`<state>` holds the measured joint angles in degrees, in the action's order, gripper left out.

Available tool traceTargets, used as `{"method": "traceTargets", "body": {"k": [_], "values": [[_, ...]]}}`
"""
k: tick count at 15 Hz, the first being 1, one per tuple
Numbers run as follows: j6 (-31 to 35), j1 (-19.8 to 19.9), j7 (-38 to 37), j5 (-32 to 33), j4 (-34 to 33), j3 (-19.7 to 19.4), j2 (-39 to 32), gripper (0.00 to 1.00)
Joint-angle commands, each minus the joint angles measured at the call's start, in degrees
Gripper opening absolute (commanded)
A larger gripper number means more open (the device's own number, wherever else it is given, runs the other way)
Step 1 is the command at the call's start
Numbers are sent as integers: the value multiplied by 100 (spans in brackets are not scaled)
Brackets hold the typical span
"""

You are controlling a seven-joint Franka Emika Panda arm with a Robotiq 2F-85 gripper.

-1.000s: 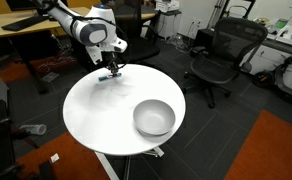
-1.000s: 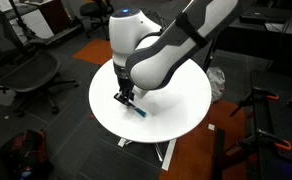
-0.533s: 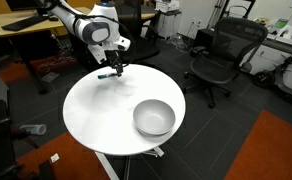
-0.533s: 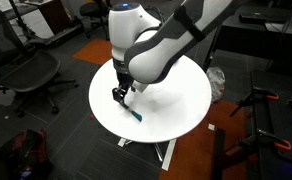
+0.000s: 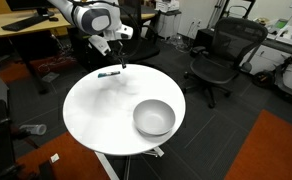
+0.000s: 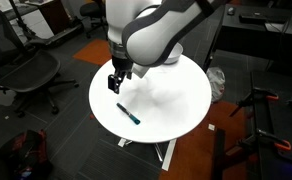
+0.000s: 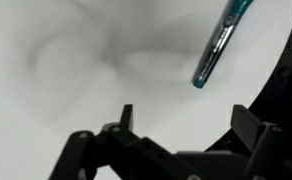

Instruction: Move the green marker to the left

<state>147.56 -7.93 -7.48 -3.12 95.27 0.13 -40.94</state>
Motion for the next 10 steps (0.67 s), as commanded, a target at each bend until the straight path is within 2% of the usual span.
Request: {"method": "traceTargets", "body": {"k": [1, 6, 7, 10], "values": [[-67, 162, 338, 76, 494, 137, 644, 100], [47, 339, 774, 15, 743, 282, 999, 100], [-7, 221, 511, 59, 395, 178, 681, 100], [-7, 282, 596, 49, 499, 224, 797, 100]]}}
